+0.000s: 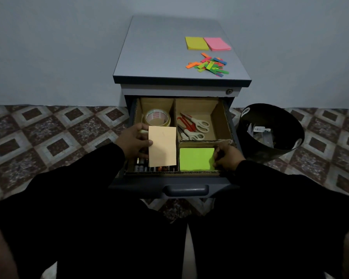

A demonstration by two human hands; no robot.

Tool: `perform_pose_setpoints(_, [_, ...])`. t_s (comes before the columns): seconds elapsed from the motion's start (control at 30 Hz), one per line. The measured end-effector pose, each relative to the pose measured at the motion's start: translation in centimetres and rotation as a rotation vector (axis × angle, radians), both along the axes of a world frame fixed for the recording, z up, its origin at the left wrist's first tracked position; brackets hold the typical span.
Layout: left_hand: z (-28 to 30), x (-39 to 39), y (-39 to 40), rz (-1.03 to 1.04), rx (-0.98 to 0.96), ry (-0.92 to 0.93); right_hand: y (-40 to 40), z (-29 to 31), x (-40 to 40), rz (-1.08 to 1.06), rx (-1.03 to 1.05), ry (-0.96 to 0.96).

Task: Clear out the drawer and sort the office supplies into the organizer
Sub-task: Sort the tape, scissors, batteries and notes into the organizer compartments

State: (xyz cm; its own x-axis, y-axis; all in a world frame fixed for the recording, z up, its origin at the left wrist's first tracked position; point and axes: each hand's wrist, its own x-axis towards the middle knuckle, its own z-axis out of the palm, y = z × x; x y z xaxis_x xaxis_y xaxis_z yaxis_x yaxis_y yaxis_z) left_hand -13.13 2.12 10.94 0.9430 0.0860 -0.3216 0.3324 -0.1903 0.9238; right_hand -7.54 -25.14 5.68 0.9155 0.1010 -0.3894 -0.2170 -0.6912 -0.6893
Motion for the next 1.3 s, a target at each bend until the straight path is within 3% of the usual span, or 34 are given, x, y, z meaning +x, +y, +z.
perform_pose_setpoints(0.57, [0.0, 0.1, -0.3, -0.025, -0.071, -0.007, 0.3, -1.2, 1.2, -0.011, -0.086, 0.048])
perform_pose_setpoints(1.3, [1.2, 0.1, -0.5, -0.047, -0.026, -0.031, 0.5, -0.1, 0.8, -0.018, 0.128, 0.265])
